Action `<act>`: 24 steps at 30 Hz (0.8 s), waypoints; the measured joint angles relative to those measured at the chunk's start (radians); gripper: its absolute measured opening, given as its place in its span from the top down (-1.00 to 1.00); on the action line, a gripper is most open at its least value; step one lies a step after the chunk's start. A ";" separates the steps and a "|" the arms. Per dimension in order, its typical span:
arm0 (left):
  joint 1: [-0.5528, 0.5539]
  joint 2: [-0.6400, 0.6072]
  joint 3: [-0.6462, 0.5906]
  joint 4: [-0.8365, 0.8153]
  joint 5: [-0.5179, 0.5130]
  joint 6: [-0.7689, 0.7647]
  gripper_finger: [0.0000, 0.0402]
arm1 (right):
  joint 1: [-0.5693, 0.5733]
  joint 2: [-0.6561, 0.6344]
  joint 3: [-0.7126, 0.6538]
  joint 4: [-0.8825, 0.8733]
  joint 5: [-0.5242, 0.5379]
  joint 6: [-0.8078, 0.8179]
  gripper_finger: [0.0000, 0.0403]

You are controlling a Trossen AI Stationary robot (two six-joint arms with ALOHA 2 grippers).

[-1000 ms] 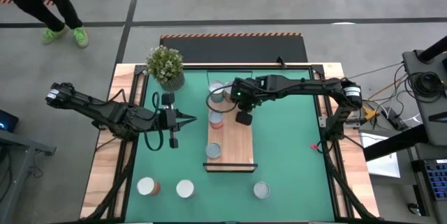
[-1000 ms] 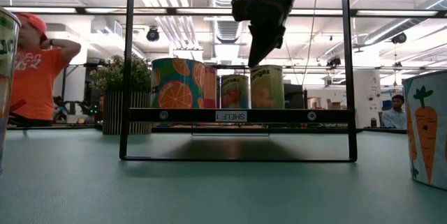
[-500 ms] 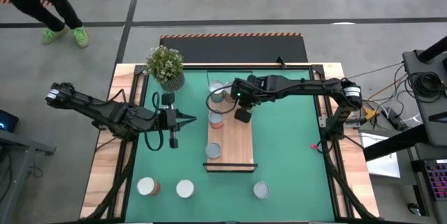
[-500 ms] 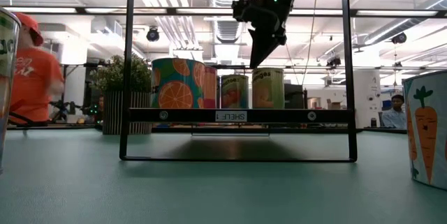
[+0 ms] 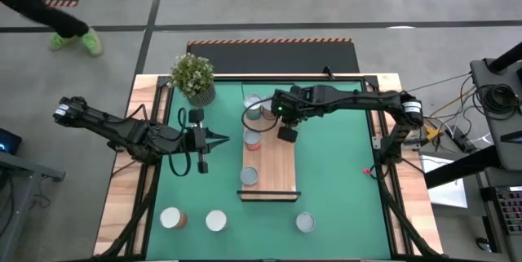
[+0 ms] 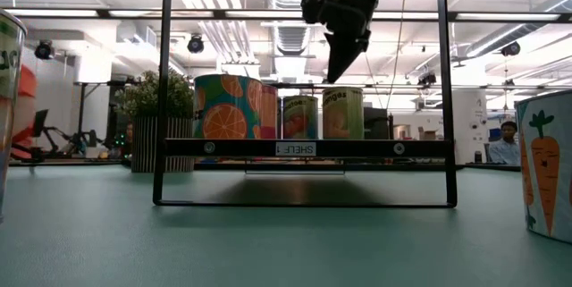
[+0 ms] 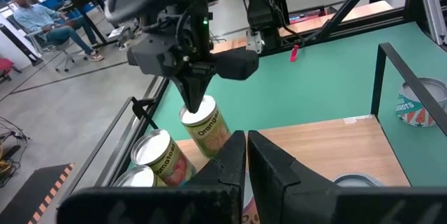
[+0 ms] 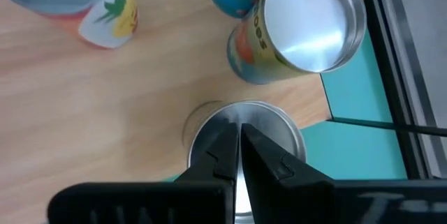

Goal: Pick and place cans onto a shelf
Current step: Put the canned oranges on the shelf

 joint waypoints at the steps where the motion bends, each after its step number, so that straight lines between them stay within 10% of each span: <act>1: 0.000 0.000 0.000 0.000 0.000 0.000 1.00 | 0.000 0.000 -0.008 0.005 0.000 0.000 0.96; 24: 0.000 0.000 0.000 0.000 0.000 -0.005 1.00 | -0.026 0.001 -0.104 0.154 0.145 0.132 0.96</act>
